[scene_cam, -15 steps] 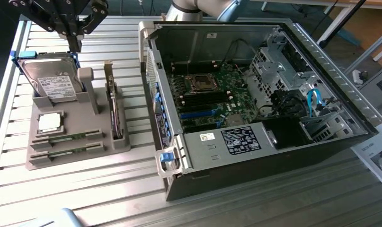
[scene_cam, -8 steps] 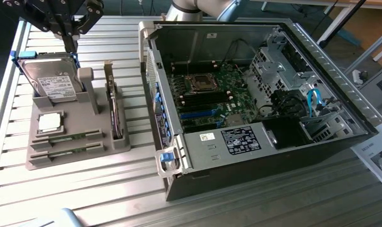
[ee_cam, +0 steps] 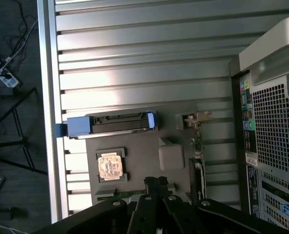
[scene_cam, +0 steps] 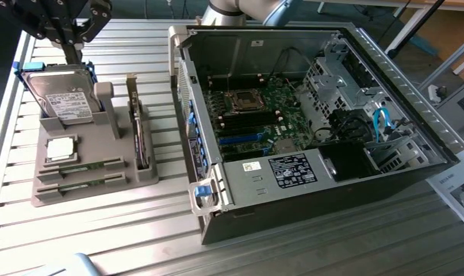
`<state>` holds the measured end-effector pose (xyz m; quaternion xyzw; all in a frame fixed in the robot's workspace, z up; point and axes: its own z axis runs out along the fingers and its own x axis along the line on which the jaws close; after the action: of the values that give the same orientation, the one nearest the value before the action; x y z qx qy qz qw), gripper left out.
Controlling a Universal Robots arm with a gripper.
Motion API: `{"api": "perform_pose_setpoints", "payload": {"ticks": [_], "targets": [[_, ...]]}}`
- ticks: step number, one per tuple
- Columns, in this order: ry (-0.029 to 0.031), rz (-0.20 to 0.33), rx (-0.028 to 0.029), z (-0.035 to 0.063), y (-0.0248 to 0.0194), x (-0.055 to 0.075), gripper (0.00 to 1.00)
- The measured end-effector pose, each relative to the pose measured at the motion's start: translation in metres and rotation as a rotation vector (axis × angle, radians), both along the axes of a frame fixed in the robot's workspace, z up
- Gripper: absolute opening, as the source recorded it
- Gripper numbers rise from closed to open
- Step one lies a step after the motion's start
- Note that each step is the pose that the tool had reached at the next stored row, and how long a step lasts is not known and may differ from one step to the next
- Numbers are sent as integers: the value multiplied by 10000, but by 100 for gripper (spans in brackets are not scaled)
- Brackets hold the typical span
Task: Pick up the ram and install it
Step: 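Reach for the ram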
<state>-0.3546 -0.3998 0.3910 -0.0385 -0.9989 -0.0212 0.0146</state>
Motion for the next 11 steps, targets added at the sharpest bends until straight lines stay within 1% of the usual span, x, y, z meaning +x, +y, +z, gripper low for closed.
{"api": "perform_pose_setpoints", "payload": {"ticks": [2,8,11], "targets": [[1,0,0,-1,0,-33,10],[2,-2,0,-1,-3,-36,10],[2,0,0,-1,-38,-35,10]]}}
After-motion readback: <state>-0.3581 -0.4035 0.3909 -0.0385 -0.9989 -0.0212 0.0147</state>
